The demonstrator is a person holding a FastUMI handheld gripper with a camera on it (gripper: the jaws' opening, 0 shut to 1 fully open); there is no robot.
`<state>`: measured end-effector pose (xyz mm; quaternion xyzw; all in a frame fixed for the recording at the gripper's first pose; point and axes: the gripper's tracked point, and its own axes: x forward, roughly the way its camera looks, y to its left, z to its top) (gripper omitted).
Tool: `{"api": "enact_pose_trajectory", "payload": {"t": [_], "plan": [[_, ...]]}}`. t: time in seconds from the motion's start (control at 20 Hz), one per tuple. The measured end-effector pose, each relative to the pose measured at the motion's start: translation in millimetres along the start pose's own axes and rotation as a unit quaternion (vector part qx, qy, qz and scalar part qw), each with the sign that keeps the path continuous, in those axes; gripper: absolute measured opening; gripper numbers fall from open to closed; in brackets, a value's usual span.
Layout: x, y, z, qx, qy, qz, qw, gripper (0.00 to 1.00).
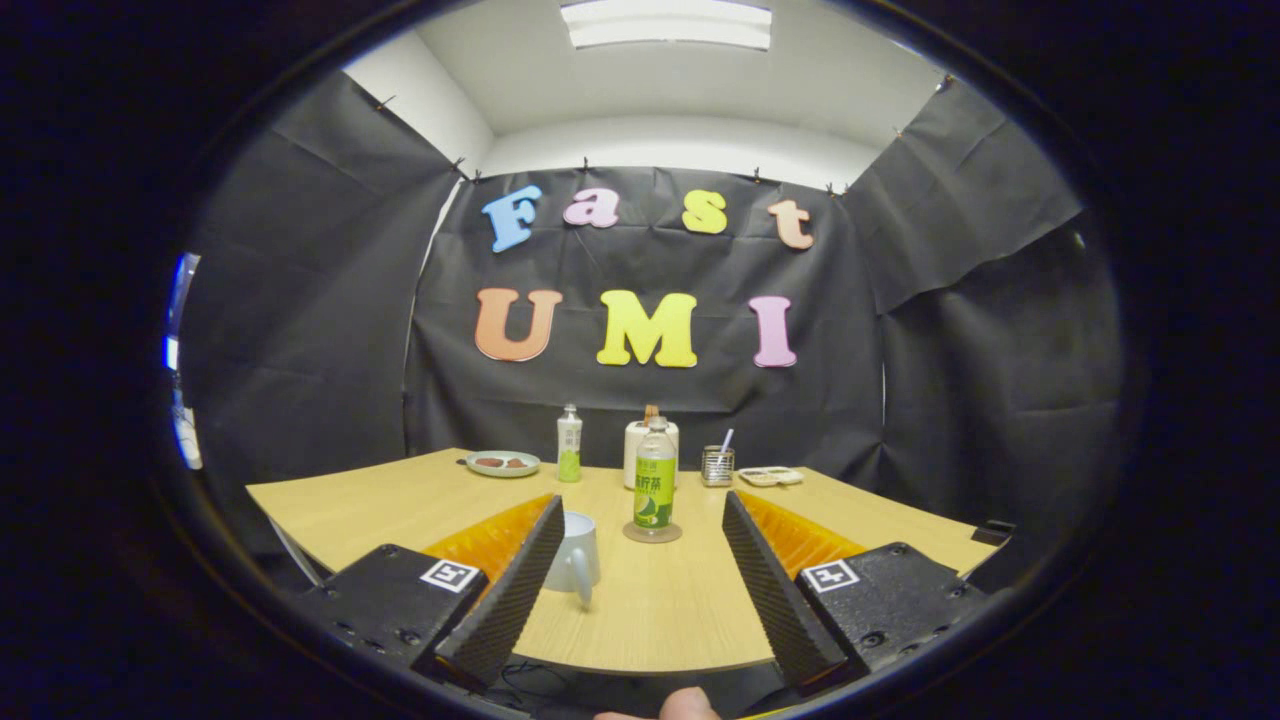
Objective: Take the bottle from table, then pour the juice into the cup, finally place the bottle on the coaster
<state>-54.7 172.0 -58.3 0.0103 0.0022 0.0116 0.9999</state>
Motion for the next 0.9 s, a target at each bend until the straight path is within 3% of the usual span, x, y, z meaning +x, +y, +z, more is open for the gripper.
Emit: {"api": "enact_pose_trajectory", "payload": {"t": [0.9], "plan": [[8.7,-3.2,-12.4,0.015,0.027,-0.016,0.999,1.00]]}}
